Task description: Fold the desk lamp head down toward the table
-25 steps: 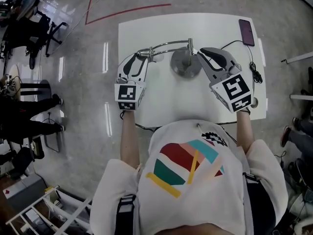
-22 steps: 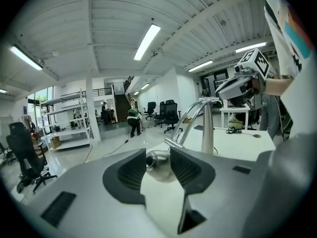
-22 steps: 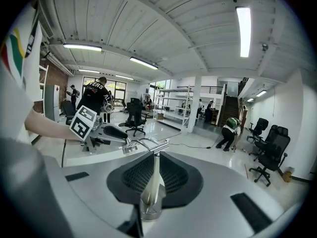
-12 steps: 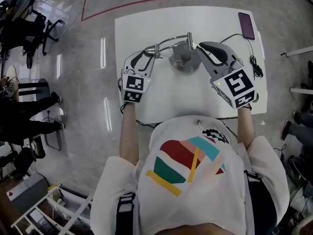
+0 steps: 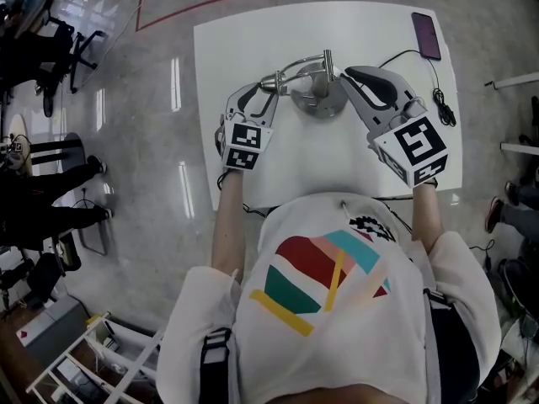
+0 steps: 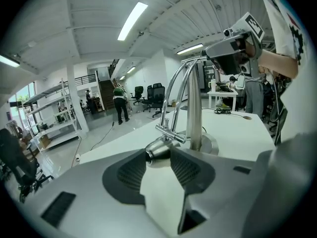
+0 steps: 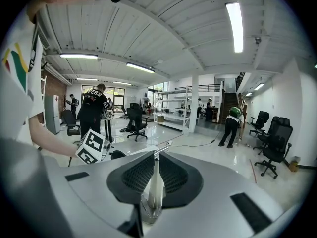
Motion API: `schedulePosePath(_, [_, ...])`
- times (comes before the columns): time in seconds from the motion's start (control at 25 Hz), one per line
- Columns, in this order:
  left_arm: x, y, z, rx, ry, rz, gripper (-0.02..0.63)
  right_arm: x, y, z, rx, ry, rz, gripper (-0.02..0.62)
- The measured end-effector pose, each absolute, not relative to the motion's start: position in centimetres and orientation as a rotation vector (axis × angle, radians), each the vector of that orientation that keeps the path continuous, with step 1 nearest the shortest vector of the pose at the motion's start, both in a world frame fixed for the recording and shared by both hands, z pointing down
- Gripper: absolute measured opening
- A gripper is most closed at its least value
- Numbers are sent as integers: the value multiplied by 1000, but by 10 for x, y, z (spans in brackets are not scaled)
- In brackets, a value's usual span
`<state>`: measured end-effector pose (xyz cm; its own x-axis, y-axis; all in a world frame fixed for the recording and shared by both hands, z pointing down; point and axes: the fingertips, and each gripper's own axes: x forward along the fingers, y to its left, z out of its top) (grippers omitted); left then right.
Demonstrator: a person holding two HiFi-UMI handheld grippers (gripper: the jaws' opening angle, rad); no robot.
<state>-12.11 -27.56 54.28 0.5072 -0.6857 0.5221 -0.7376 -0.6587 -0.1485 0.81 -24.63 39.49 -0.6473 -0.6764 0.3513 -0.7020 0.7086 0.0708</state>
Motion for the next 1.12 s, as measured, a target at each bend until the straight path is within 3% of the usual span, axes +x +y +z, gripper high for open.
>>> schedulePosePath(0.56, [-126,-270,537,2632,-1284,762,196,7,-245,395,1097,-2537,95,37])
schedulePosePath(0.84, [-120,-272,465,2656,-1406,388,193,0,-255,370,1180,-2560,29,37])
schedulePosePath(1.0, [-122,-285,402,2661,-1537,191,51,-14,-262,338,1217,-2627,-32,37])
schedulePosePath(1.12, [-120,-285,365,2636,-1604,44,44,-17,-257,331,1255,-2669,-15,37])
